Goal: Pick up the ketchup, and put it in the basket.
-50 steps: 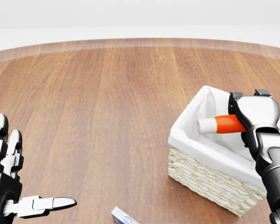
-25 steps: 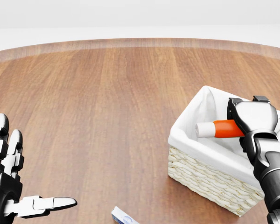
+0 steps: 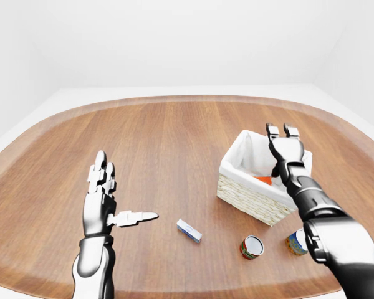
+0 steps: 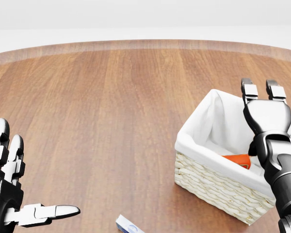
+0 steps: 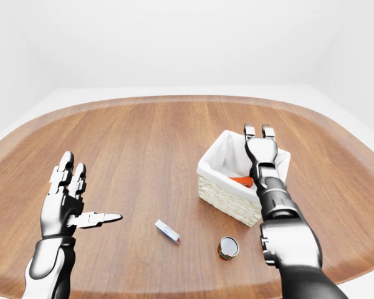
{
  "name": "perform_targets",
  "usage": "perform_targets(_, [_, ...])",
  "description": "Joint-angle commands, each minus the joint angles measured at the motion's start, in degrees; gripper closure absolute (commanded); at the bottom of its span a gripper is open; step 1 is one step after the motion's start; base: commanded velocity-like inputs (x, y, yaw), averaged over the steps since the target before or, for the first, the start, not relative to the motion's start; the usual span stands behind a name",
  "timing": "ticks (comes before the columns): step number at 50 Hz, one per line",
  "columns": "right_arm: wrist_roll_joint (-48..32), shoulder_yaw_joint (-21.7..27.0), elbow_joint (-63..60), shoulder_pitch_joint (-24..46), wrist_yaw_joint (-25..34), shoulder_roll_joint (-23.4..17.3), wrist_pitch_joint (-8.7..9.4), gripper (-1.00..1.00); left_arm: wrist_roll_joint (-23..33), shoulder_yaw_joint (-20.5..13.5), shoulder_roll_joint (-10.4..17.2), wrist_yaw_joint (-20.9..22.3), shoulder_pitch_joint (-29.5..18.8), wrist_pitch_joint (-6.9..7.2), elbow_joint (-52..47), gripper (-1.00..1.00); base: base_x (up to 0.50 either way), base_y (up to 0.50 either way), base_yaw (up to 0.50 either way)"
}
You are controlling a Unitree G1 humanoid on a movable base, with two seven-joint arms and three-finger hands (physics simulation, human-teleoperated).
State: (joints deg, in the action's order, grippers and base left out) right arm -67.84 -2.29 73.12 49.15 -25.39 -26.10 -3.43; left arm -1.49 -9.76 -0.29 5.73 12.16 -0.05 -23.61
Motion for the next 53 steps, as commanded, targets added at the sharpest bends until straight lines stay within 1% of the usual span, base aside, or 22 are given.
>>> perform_targets(1, [0.18,0.16,-0.79,0.51,-0.78,-0.18,-0.13,-1.00,0.04,0.03,-0.04,-0.02,0.04,0.17,-0.25,-1.00,0.00,0.00,0.00])
perform_targets(10, [-0.04,0.16,-1.12,0.90,-0.74,-0.17,-0.20,-1.00,-0.02,-0.01,-0.06,0.00,0.16,0.31,-0.56,-1.00,0.00,0.00,0.00])
perform_targets(11, [0.25,0.58,-3.82,1.92,1.01,-1.08,-0.25,-1.00,-0.03,0.00,-0.08,0.02,0.25,0.44,-0.81,-1.00,0.00,0.00,0.00])
perform_targets(14, [0.15,0.73,-4.05,1.94,1.11,-1.10,-0.26,-1.00,-0.02,-0.01,-0.10,0.03,0.26,0.46,-0.83,-1.00,0.00,0.00,0.00])
perform_targets(15, [1.14,1.77,-10.09,2.20,4.13,-1.98,-0.47,-1.00,-0.14,-0.14,-0.08,0.06,0.25,0.54,-0.91,-1.00,0.00,0.00,0.00])
perform_targets(17, [1.15,2.63,-15.26,1.22,6.44,-2.27,-0.09,-1.00,-0.14,-0.16,-0.10,0.10,0.26,0.52,-0.92,-1.00,0.00,0.00,0.00])
perform_targets(18, [1.42,3.60,-23.30,-0.69,10.95,-2.49,0.89,-1.00,-0.17,-0.21,-0.08,0.12,0.19,0.50,-0.82,-1.00,0.00,0.00,0.00])
perform_targets(22, [0.34,6.91,-43.66,-6.65,22.31,-1.64,3.59,-1.00,-0.28,-0.35,-0.06,0.22,0.14,0.43,-0.72,-1.00,0.00,0.00,0.00])
perform_targets(24, [-0.10,7.40,-44.36,-6.91,22.78,-1.37,3.49,-1.00,-0.28,-0.35,-0.07,0.22,0.14,0.42,-0.71,-1.00,0.00,0.00,0.00])
perform_targets(25, [-0.26,8.29,-54.62,-9.61,28.19,-0.88,4.45,-1.00,-0.30,-0.38,-0.07,0.23,0.10,0.42,-0.68,-1.00,0.00,0.00,0.00])
perform_targets(26, [-0.66,8.78,-55.61,-9.92,28.82,-0.55,4.30,-1.00,-0.30,-0.38,-0.07,0.23,0.10,0.42,-0.67,-1.00,0.00,0.00,0.00])
perform_targets(28, [-1.36,9.91,-68.13,-12.71,36.77,0.49,5.44,-1.00,-0.24,-0.34,-0.06,0.23,-0.01,0.29,-0.34,-1.00,0.00,0.00,0.00])
perform_targets(30, [-1.97,10.84,-73.61,-13.54,40.55,1.26,5.58,-1.00,-0.29,-0.34,-0.05,0.22,0.04,0.48,-0.59,-1.00,0.00,0.00,0.00])
perform_targets(31, [-2.01,11.28,-78.67,-14.11,44.00,1.69,5.96,-1.00,-0.32,-0.37,-0.04,0.23,0.06,0.54,-0.68,-1.00,0.00,0.00,0.00])
perform_targets(36, [-2.77,12.48,-91.54,-16.08,52.90,3.35,6.96,-1.00,-0.43,-0.49,-0.05,0.32,0.13,0.70,-0.97,-1.00,0.00,0.00,0.00])
perform_targets(37, [-2.78,12.71,-93.60,-16.39,54.42,3.58,7.05,-1.00,-0.50,-0.54,-0.05,0.36,0.14,0.76,-1.05,-1.00,0.00,0.00,0.00])
perform_targets(38, [-2.81,12.77,-93.73,-16.41,54.53,3.64,7.00,-1.00,-0.50,-0.54,-0.06,0.37,0.14,0.76,-1.05,-1.00,0.00,0.00,0.00])
perform_targets(41, [-2.18,13.58,-102.35,-16.62,60.67,3.99,7.80,-1.00,-0.46,-0.54,-0.13,0.40,0.24,0.91,-1.35,-1.00,0.00,0.00,0.00])
perform_targets(42, [-2.19,13.64,-102.57,-16.61,60.84,4.05,7.77,-1.00,-0.46,-0.54,-0.13,0.40,0.24,0.91,-1.35,-1.00,0.00,0.00,0.00])
perform_targets(44, [-2.02,14.21,-107.58,-16.10,65.00,3.82,8.43,-1.00,-0.45,-0.53,-0.16,0.43,0.31,0.84,-1.38,-1.00,0.00,0.00,0.00])
perform_targets(49, [-0.31,15.73,-116.95,-12.28,65.39,1.88,8.43,-1.00,-0.40,-0.50,-0.16,0.42,0.29,0.78,-1.28,-1.00,0.00,0.00,0.00])
perform_targets(53, [0.35,15.55,-123.45,-9.52,65.39,0.79,8.43,-1.00,-0.29,-0.37,-0.23,0.42,0.46,0.62,-1.31,-1.00,0.00,0.00,0.00])
